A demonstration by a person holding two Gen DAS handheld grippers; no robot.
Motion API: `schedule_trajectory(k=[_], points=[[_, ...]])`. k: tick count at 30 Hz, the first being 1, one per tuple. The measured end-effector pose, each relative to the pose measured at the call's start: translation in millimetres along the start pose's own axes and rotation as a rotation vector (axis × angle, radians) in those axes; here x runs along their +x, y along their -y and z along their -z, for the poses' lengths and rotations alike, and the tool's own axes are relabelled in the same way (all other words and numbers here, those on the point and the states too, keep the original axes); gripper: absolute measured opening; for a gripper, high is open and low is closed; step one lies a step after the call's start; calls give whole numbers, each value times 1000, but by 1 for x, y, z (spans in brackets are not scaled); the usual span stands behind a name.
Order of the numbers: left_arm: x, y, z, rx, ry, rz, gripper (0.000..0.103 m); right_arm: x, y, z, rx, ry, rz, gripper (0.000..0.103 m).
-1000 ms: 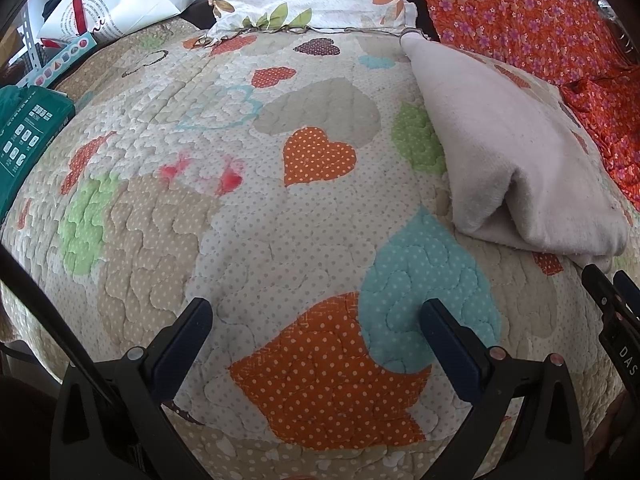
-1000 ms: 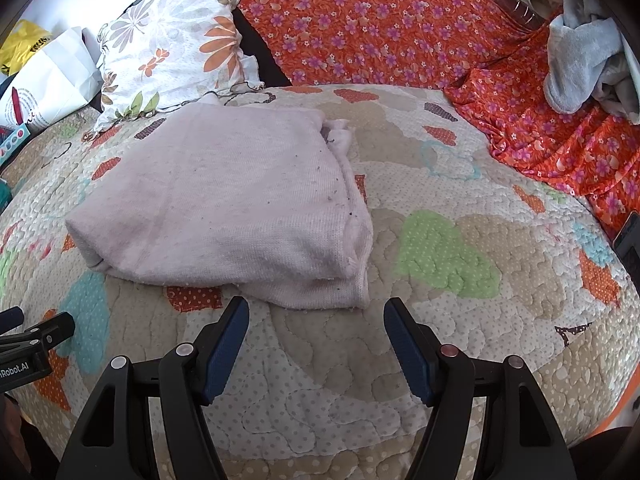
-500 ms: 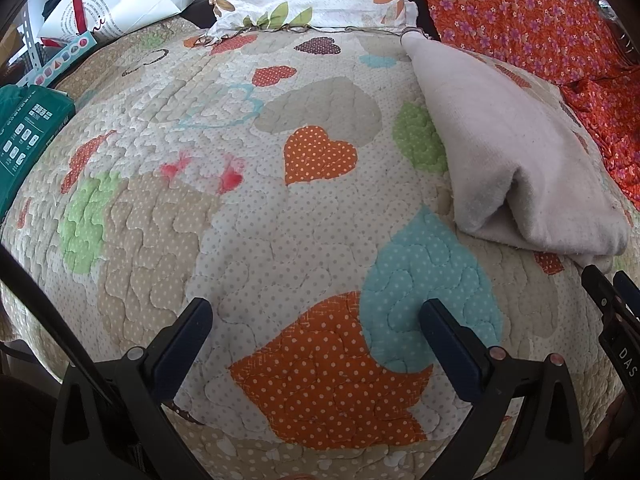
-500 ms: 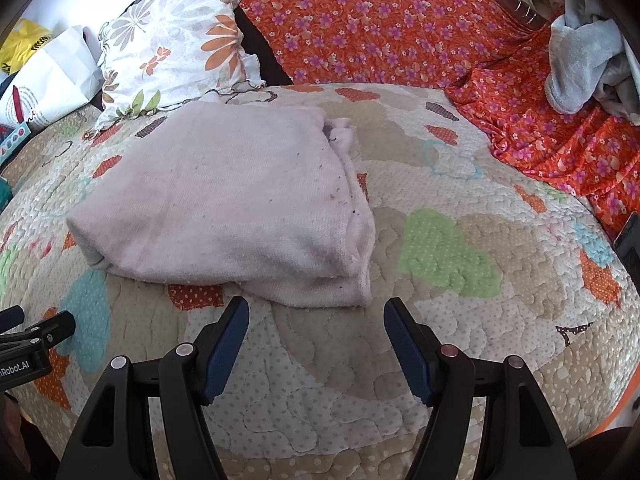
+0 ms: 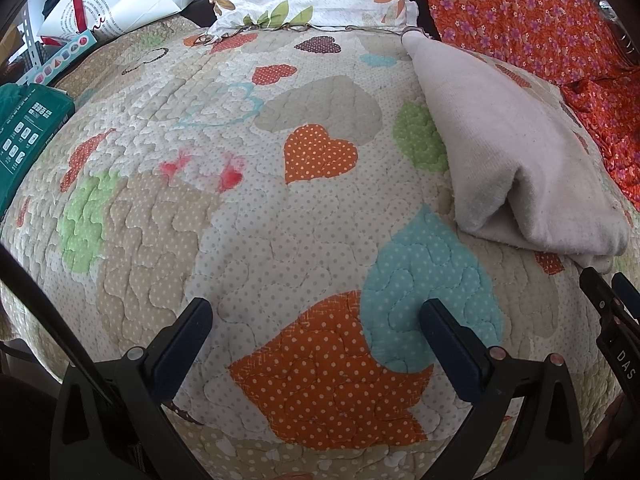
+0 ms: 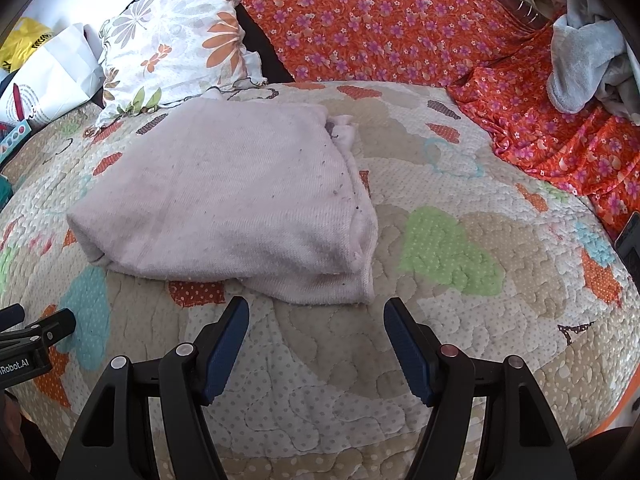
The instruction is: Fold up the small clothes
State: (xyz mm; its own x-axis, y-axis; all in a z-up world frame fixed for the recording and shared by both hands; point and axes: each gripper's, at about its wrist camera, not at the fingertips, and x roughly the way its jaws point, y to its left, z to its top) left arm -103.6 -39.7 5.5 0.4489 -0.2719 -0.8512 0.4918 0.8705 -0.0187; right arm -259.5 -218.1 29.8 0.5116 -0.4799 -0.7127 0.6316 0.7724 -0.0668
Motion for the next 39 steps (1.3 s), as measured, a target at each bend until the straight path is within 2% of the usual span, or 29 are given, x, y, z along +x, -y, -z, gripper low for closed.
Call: schedule_trajectory(k=[30, 39], points=[[0, 1, 2, -1, 15, -3, 103, 1, -7, 3, -5, -1, -1, 75], [-22, 1, -7, -20, 137, 33, 103, -1, -4, -1, 5, 22, -17, 75]])
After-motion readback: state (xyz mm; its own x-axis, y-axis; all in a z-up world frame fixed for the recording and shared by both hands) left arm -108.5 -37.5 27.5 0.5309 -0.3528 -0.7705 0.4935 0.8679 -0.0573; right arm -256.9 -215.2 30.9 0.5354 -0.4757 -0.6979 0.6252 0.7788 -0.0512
